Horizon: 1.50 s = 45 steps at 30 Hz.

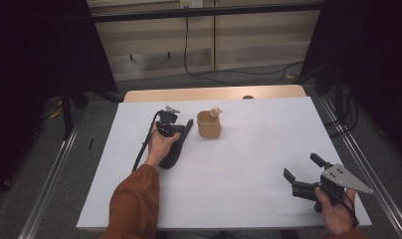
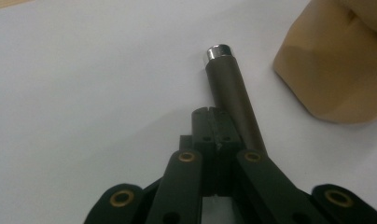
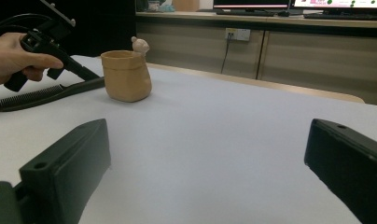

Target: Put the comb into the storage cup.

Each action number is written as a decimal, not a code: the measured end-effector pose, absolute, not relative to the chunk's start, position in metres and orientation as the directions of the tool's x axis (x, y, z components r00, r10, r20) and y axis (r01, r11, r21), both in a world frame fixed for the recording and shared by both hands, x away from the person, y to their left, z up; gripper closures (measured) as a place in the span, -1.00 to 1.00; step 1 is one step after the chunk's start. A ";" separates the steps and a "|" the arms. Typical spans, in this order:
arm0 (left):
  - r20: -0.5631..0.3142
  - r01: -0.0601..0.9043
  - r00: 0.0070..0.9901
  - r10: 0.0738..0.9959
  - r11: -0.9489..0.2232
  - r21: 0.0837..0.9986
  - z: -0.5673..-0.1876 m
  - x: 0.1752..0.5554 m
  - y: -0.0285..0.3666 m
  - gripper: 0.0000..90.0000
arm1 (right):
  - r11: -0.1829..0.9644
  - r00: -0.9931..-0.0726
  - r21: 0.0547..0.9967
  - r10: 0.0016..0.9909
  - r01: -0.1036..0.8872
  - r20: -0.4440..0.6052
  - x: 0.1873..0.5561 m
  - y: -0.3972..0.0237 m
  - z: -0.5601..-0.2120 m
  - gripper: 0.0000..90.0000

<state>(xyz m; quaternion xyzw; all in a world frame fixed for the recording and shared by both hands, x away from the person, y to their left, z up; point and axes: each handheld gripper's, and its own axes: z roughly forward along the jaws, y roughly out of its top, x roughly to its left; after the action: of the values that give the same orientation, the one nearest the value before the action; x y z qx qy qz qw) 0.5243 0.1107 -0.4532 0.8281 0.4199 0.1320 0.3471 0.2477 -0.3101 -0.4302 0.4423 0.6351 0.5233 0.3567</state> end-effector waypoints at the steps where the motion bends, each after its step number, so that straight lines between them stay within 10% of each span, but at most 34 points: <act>1: -0.063 0.599 0.617 0.784 -0.416 0.685 -0.453 0.524 0.110 1.00 | 0.061 -0.354 0.980 0.935 0.189 0.010 0.248 -0.310 -0.430 -1.00; 21: -0.154 0.592 0.588 0.794 -0.293 0.751 -0.431 0.515 0.131 0.85 | 0.062 -0.351 0.980 0.936 0.189 0.008 0.247 -0.311 -0.430 -1.00; 45: -0.031 0.465 0.607 0.794 -0.323 0.824 -0.414 0.492 0.151 -0.65 | 0.058 -0.354 0.980 0.935 0.192 0.014 0.247 -0.310 -0.430 -1.00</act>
<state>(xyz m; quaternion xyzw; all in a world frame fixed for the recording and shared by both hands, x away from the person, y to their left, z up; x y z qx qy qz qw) 0.4923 0.1515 -0.4137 0.7898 0.3985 0.1944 0.4239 0.2467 -0.3103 -0.4302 0.4437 0.6349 0.5235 0.3550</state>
